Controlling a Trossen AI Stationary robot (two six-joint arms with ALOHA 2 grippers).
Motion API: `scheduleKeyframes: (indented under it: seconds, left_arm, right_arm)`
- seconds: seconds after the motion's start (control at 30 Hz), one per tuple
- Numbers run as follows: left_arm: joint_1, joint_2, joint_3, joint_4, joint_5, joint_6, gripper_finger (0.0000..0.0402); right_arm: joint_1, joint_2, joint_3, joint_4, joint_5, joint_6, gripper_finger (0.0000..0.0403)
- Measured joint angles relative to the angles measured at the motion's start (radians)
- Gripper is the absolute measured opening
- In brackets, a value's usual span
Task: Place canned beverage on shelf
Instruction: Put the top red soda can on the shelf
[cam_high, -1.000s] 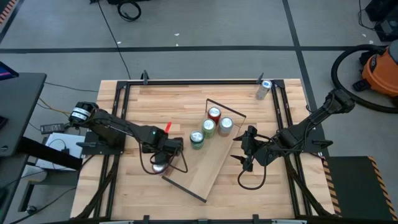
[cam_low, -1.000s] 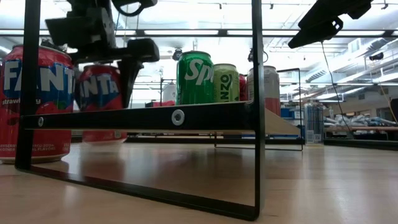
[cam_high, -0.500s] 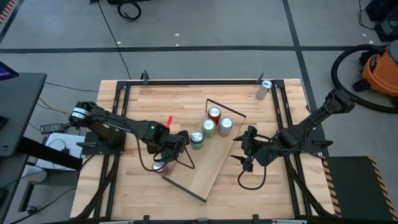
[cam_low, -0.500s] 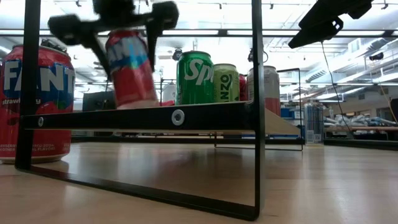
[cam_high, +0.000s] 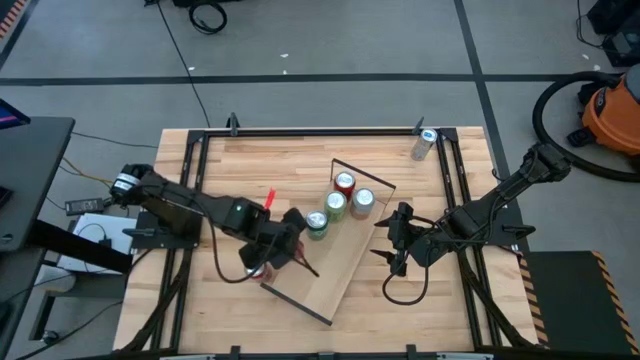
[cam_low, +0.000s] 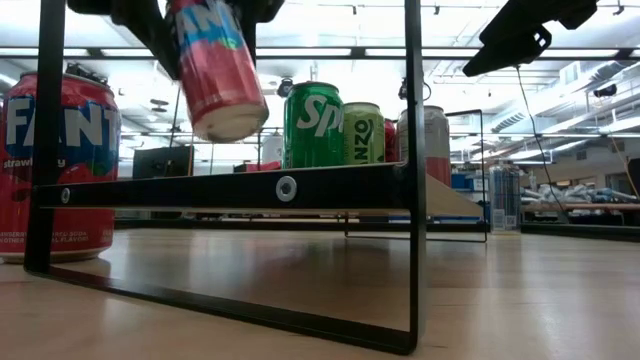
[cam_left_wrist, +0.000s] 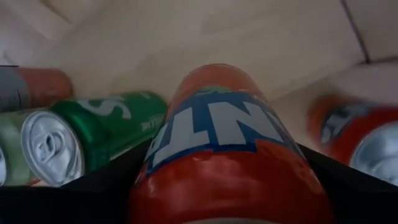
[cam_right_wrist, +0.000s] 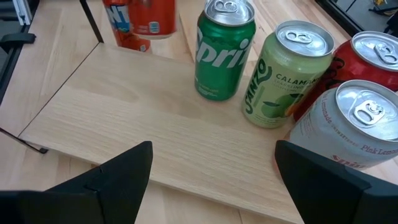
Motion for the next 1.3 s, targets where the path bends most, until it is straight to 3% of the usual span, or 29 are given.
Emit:
scheduleKeyframes:
  seconds: [0.43,0.77,0.93,1.1,1.3]
  left_arm:
    - [-0.045,0.055,0.017,0.130,0.001,-0.199,0.0311]
    - [-0.027,0.209,0.212,0.111,-0.001,-0.204,0.0311]
    - [0.009,0.287,0.349,0.029,0.000,-0.259,0.0311]
    - [0.038,0.339,0.448,0.021,0.001,-0.298,0.0311]
    - [0.085,0.371,0.502,0.009,0.091,-0.342,0.0311]
  right_arm:
    - [0.000,0.000,0.000,0.042,-0.001,-0.019,0.0349]
    - [0.001,-0.015,0.000,0.008,-0.091,0.021,0.0349]
    - [0.019,-0.052,0.000,-0.100,-0.157,0.155,0.0349]
    - [0.056,-0.089,0.000,-0.208,-0.151,0.243,0.0349]
    - [0.108,-0.116,0.000,-0.258,-0.183,0.307,0.0349]
